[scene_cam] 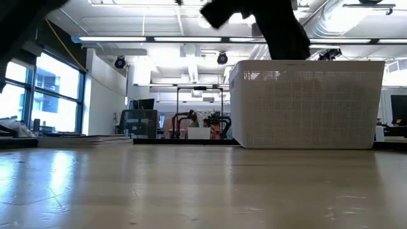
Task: Sort clothes
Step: Put the dark blue jeans into the white laundry bin
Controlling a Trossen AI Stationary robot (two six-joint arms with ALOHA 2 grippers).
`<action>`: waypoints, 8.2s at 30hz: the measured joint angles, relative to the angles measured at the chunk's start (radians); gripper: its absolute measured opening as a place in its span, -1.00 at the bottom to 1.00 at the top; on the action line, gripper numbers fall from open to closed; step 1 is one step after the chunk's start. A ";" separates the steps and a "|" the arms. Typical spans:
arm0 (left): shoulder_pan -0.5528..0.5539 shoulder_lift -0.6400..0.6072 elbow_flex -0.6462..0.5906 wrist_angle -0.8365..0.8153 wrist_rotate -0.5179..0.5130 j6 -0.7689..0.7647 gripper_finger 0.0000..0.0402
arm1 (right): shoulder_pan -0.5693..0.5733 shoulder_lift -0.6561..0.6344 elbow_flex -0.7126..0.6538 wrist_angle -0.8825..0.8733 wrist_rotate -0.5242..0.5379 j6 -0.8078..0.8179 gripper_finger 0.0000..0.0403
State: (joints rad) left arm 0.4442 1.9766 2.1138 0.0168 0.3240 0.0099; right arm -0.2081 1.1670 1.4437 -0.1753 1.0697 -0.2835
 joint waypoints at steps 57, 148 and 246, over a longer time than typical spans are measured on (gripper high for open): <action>-0.143 -0.579 0.012 -1.406 -0.652 0.103 -0.62 | -0.613 0.487 -0.260 -0.509 -0.898 0.583 0.03; -0.388 -0.717 -0.204 -1.584 -1.016 -0.140 -0.62 | -0.475 0.152 -0.518 -0.427 -0.809 0.667 0.04; -0.467 -0.716 -0.204 -1.588 -1.045 -0.217 -0.62 | -0.127 0.490 -0.313 -0.463 -0.703 0.773 0.04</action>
State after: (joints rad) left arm -0.0227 1.2602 1.9099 -1.5711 -0.7212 -0.2070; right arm -0.3355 1.6573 1.1308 -0.6380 0.3671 0.4891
